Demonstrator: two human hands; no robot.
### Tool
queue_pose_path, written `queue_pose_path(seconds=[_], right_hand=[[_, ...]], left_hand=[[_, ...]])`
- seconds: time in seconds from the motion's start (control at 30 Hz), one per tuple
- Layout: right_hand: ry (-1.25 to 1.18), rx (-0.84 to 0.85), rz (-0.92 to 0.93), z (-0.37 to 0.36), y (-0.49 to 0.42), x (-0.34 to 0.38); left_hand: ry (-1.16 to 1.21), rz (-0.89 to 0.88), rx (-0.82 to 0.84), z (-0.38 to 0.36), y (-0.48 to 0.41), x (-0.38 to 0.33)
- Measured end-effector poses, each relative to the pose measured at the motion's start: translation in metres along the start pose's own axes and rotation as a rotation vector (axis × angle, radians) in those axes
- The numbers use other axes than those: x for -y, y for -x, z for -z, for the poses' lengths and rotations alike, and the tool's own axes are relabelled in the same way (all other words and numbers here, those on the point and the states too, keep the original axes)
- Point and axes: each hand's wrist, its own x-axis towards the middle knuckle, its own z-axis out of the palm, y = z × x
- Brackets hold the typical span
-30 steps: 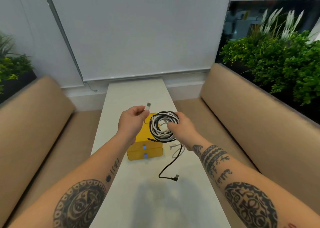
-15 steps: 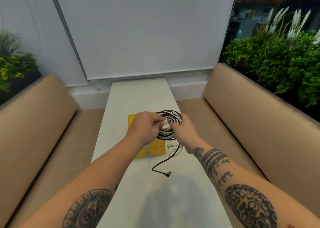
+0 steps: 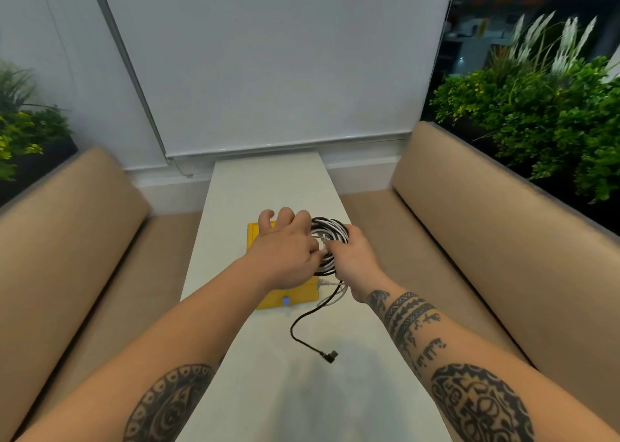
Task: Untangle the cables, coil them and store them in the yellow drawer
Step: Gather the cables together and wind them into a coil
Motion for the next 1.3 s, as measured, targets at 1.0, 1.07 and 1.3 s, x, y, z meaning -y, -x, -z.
queue_pose_path(seconds=[1.0, 1.07, 1.3], right_hand=[[0.217, 0.430, 0.112, 0.018, -0.011, -0.001], [0.220, 0.394, 0.144, 0.021, -0.014, -0.002], [0.337, 0.269, 0.227, 0.031, -0.024, -0.001]], left_hand=[[1.513, 0.548, 0.282, -0.016, -0.001, 0.027], [1.588, 0.581, 0.228, -0.016, -0.001, 0.025], [1.666, 0.648, 0.120, -0.014, -0.004, 0.030]])
